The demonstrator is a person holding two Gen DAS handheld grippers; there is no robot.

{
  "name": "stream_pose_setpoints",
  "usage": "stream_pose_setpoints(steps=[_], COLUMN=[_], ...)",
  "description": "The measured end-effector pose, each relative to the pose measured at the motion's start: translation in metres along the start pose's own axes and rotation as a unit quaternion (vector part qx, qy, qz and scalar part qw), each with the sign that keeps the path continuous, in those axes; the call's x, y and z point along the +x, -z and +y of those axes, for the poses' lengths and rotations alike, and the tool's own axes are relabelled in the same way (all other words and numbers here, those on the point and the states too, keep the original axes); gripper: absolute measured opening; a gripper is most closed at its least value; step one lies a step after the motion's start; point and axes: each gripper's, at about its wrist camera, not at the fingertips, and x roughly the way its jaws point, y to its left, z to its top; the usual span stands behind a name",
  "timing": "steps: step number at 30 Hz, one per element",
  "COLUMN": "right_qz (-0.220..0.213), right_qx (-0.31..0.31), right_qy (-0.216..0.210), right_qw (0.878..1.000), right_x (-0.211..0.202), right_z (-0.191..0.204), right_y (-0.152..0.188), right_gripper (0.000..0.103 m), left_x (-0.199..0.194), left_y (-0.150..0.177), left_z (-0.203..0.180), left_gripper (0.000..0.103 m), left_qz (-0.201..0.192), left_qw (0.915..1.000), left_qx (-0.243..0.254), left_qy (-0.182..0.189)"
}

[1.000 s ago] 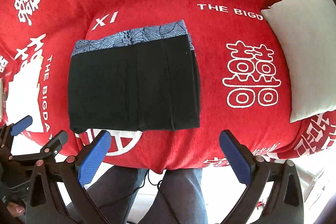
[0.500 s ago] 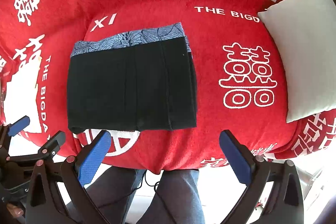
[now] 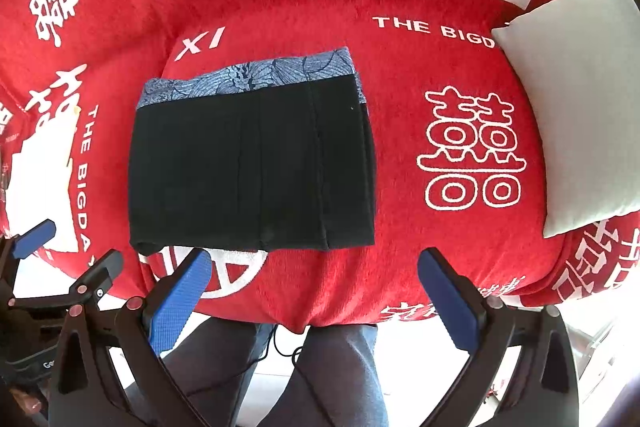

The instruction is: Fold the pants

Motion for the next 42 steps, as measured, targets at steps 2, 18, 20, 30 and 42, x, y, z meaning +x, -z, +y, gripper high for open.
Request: stream_pose_setpoints(steps=[2,18,20,30,42], right_qz=[0.0,0.0,0.0,0.0,0.001], right_qx=[0.0,-0.004,-0.003,-0.003,-0.004], right_qy=[0.0,0.002,0.002,0.003,0.003], right_qw=[1.0,1.0,1.0,1.0,1.0], right_x=[0.0,-0.0016,-0.0017,-0.0009,0.0009], right_z=[0.0,0.0024,0.0025,0.0029,0.0029], right_y=[0.0001,-0.0043,-0.004,-0.0028,-0.0028], right_gripper=[0.103,0.103,0.103,0.103,0.103], left_x=[0.0,0.0002,0.0002,0.0025,0.0045], left_y=[-0.0001,-0.0019,-0.0017,-0.0021,-0.0018], left_z=[-0.0007,-0.0013,-0.0011,-0.0027,-0.003], left_gripper=[0.102,0.102,0.102,0.102,0.102], left_qz=[0.0,0.001,0.001,0.005,0.009], left_qw=[1.0,1.0,1.0,1.0,0.9999], left_qx=[0.002,0.0,0.001,0.001,-0.006], left_qy=[-0.001,0.001,0.001,0.007,0.012])
